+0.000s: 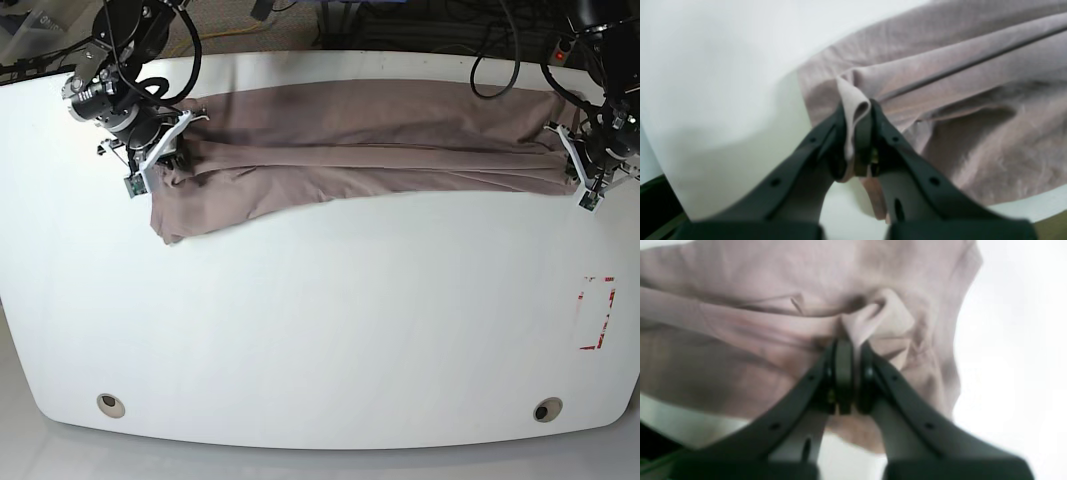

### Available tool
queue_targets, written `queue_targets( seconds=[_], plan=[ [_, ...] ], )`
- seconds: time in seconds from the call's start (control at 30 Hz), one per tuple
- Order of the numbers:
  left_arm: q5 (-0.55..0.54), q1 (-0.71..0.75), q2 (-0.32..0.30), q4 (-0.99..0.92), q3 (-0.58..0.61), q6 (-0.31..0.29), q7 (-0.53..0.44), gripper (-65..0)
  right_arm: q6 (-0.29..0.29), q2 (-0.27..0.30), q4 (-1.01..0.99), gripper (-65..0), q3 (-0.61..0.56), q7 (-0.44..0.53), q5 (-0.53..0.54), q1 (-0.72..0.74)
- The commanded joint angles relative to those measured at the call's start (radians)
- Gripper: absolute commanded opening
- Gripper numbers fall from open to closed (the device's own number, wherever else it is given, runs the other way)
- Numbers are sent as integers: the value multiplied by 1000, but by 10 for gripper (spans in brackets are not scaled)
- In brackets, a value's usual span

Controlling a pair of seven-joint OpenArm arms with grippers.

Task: Fold the T-shirt properly
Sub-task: 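Fold the hem up over the shirt toward the collar with both grippers, then release the folded edge and regrasp the strip's ends with both grippers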

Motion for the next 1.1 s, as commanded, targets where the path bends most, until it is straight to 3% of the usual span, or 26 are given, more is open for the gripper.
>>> queue_targets(
  seconds=[0.0,0.2,0.3,0.4,0.47,0.53,0.63,0.7,0.87,0.93,1.07],
  plan=[
    [12,18,-22,28,-12,7,14,-635,-2,10,20,-621,7,-2,7,-24],
    [12,84,-20,56,-11,7,16,-626,-2,6,18,-617,7,1,6,-70],
    [16,103,-20,48,-7,7,16,-550,-2,7,17,-615,10,3,4,-76],
    [18,119,-20,36,-4,7,16,-425,-2,10,15,-590,11,3,4,-82],
    [13,129,-20,33,-4,7,16,-351,-2,10,15,-514,11,3,6,-91],
    [12,132,-20,34,-4,7,29,-272,-2,10,18,-379,11,3,12,-96],
    [6,124,-20,39,-4,7,92,-254,-2,10,37,-182,22,3,13,-100],
    [-41,107,-20,77,-12,7,134,-254,-2,7,55,-119,63,1,33,-117],
    [-255,119,-26,212,-67,7,221,-254,-2,12,51,-144,165,0,251,-123],
    [-355,127,-26,232,-89,7,247,-254,-2,42,48,-149,166,0,323,-122],
    [-423,119,-19,226,-80,7,260,-254,-2,70,8,-151,106,0,348,-77]
  ],
)
